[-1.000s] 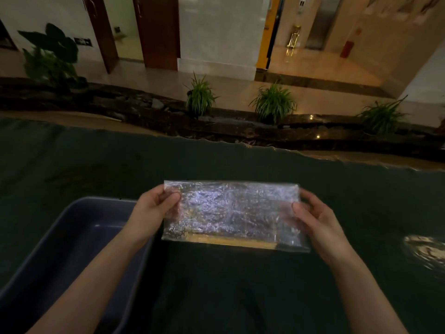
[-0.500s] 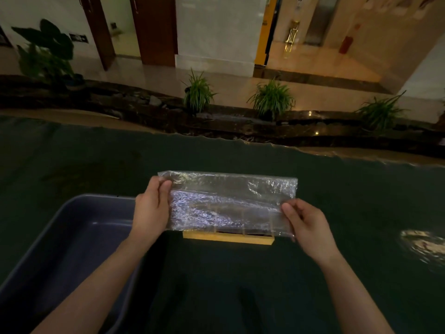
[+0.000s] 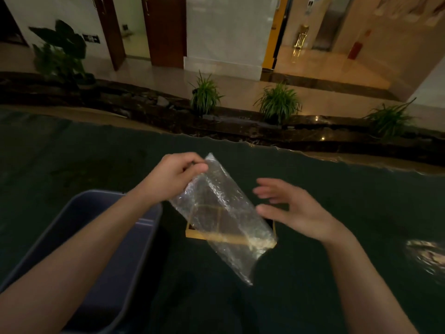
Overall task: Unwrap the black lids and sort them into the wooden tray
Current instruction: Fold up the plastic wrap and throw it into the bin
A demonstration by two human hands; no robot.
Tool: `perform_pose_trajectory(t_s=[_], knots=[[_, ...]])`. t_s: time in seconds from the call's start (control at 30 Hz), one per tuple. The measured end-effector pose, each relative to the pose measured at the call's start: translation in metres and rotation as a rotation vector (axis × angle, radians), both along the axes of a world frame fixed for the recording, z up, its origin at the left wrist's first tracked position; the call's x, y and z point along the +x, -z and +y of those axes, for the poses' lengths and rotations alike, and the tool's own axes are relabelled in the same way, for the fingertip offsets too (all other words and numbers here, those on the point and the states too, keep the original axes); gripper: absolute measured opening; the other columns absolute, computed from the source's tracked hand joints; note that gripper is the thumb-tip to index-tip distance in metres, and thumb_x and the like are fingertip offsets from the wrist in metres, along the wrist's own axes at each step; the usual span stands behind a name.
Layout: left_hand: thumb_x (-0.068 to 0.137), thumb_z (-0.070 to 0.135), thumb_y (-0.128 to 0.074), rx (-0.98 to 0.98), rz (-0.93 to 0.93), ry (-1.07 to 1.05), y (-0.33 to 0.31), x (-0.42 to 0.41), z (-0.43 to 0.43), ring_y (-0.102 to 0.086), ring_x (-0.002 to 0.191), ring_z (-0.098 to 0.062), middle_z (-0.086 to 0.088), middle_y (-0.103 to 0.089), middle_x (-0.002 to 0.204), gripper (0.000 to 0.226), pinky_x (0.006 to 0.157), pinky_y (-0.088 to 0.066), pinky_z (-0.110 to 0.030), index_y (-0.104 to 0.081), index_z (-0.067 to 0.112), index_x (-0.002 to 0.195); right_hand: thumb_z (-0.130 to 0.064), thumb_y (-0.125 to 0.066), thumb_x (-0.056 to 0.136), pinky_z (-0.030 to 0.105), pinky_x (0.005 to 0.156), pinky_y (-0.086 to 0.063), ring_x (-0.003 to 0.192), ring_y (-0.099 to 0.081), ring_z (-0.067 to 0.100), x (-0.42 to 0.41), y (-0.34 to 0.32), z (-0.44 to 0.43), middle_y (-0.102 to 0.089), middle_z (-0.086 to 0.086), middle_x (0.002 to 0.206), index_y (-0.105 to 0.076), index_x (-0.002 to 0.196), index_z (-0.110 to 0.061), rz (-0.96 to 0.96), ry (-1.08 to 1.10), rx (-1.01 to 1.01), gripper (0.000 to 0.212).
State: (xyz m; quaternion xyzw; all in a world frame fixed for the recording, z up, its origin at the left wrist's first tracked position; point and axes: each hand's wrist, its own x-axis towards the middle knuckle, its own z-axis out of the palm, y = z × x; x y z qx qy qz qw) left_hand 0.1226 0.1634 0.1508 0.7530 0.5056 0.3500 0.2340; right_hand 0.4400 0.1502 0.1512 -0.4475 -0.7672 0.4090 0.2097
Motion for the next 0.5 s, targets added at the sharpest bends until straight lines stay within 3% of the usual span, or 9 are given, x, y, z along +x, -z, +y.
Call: perform_pose_trajectory(t_s=[0.1, 0.17, 0.23, 0.3, 0.33, 0.43, 0.5], knots=[[0.098, 0.028, -0.064, 0.006, 0.05, 0.111, -0.021, 0.009, 0.01, -0.069, 0.083, 0.004, 0.018, -0.071, 0.086, 0.011, 0.071, -0.052, -0.011, -0.07, 0.037, 0.098, -0.06, -0.079, 0.076, 0.029, 0.097, -0.057, 0.109, -0.07, 0.003, -0.028, -0.002, 0.009, -0.074, -0.011, 0.119, -0.061, 0.134, -0.031, -0.06, -0.12, -0.093, 0.068], [0.096, 0.024, -0.067, -0.036, 0.017, 0.177, -0.033, 0.009, 0.014, -0.071, 0.083, 0.004, 0.019, -0.075, 0.084, 0.014, 0.072, -0.054, -0.012, -0.072, 0.037, 0.096, -0.045, -0.081, 0.082, 0.033, 0.097, -0.058, 0.111, -0.068, 0.006, -0.037, 0.0, 0.016, -0.07, -0.01, 0.123, -0.06, 0.137, -0.031, -0.06, -0.118, -0.089, 0.06], [0.095, 0.025, -0.067, -0.077, -0.008, 0.207, -0.041, 0.007, 0.016, -0.076, 0.086, -0.01, 0.011, -0.079, 0.09, 0.011, 0.076, -0.061, -0.027, -0.075, 0.03, 0.099, -0.039, -0.082, 0.084, 0.035, 0.098, -0.057, 0.114, -0.067, 0.007, -0.041, 0.003, 0.022, -0.069, -0.009, 0.126, -0.06, 0.138, -0.03, -0.038, -0.123, -0.109, 0.059], [0.091, 0.033, -0.066, -0.096, -0.022, 0.215, -0.047, 0.003, 0.018, -0.074, 0.089, -0.037, -0.008, -0.08, 0.095, 0.021, 0.079, -0.061, -0.053, -0.077, 0.02, 0.104, -0.03, -0.081, 0.087, 0.03, 0.094, -0.059, 0.108, -0.072, 0.011, -0.043, 0.008, 0.026, -0.076, -0.004, 0.117, -0.069, 0.126, -0.027, 0.05, -0.154, -0.185, 0.041], [0.089, 0.037, -0.066, -0.102, -0.027, 0.214, -0.049, 0.001, 0.02, -0.074, 0.089, -0.04, -0.011, -0.08, 0.095, 0.026, 0.077, -0.061, -0.055, -0.077, 0.02, 0.106, -0.026, -0.08, 0.089, 0.026, 0.089, -0.059, 0.102, -0.075, 0.012, -0.045, 0.01, 0.026, -0.078, -0.002, 0.111, -0.074, 0.118, -0.025, 0.088, -0.159, -0.202, 0.03], [0.088, 0.048, -0.066, -0.095, -0.099, 0.131, -0.047, -0.011, 0.025, -0.075, 0.085, -0.008, 0.008, -0.079, 0.092, 0.033, 0.073, -0.059, -0.022, -0.069, 0.035, 0.118, -0.017, -0.076, 0.092, 0.019, 0.071, -0.056, 0.076, -0.073, 0.008, -0.049, 0.013, 0.027, -0.081, 0.0, 0.087, -0.081, 0.095, -0.022, 0.225, -0.046, -0.142, 0.008], [0.095, 0.049, -0.059, -0.123, -0.356, -0.015, -0.041, -0.018, 0.029, -0.074, 0.093, -0.008, -0.001, -0.077, 0.102, 0.036, 0.083, -0.061, -0.025, -0.064, 0.03, 0.125, -0.011, -0.073, 0.094, 0.021, 0.068, -0.055, 0.071, -0.07, 0.01, -0.05, 0.01, 0.029, -0.08, 0.002, 0.082, -0.082, 0.089, -0.021, 0.342, 0.066, -0.109, 0.014]])
